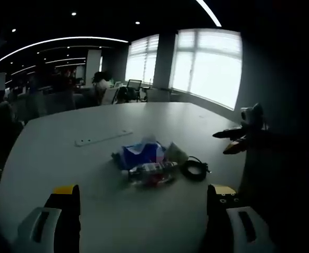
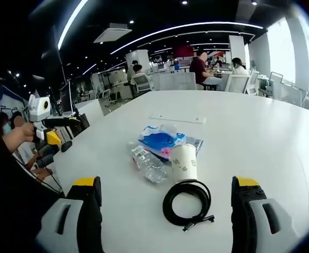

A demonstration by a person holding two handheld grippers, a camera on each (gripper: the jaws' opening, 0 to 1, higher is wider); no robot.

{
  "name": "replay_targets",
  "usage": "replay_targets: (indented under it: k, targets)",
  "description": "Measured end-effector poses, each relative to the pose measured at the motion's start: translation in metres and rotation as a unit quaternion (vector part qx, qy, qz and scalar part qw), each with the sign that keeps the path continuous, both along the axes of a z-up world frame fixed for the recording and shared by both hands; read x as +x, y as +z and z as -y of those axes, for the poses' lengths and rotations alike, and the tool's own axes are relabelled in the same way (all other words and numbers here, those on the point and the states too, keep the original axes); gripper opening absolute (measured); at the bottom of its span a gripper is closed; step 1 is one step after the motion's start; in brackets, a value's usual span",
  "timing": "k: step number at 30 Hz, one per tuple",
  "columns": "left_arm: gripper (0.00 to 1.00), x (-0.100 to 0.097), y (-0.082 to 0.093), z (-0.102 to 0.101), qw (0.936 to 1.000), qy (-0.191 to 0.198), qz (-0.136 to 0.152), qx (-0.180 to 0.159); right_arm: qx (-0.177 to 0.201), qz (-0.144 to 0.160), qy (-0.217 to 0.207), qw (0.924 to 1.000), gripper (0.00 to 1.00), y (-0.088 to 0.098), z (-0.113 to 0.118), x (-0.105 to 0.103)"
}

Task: Arrange the tabletop items into an orderly group along one side of the table until the central work area is clear of visible clutter.

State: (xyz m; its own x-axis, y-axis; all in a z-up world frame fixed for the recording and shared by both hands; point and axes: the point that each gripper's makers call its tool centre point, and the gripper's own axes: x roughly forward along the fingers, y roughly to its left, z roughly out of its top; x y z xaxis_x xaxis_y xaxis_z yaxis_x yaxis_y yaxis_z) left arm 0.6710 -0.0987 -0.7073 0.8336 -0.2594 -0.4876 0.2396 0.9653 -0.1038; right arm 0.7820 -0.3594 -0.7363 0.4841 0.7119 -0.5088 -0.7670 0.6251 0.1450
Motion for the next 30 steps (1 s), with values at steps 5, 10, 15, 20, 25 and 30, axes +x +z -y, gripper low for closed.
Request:
replay_targets:
  k: [5, 10, 15, 20, 25, 30]
  targets:
    - [0.99, 0.003, -0.001, 0.006, 0.9999, -0.008, 0.006, -0.002, 0.001, 0.006, 0.004, 1.0000, 1.00, 0.006, -0.006, 0.004]
    - [0.99, 0.005, 0.002, 0.010, 0.9998, -0.018, 0.005, 0.000, -0.007, -0.001, 0.009, 0.9999, 1.00, -0.001, -0.010, 0.002]
    - [0.99, 0.008, 0.003, 0.009, 0.9998, -0.018, 0.006, -0.003, -0.017, 0.004, 0.013, 0.9998, 1.00, -0.004, -0.011, 0.004]
    - [0.99, 0.012, 0.003, -0.002, 0.9999, -0.009, 0.013, -0.004, -0.008, 0.006, 0.006, 0.9999, 1.00, 0.001, -0.012, 0.007]
    - [0.99, 0.015, -0.003, -0.008, 0.9999, -0.009, 0.010, -0.003, -0.013, 0.001, 0.005, 0.9999, 1.00, -0.004, -0.008, 0.008]
    - [0.99, 0.017, -0.007, -0.016, 0.9999, -0.002, 0.012, -0.011, -0.008, -0.003, -0.006, 0.9999, 1.00, -0.004, -0.005, 0.012]
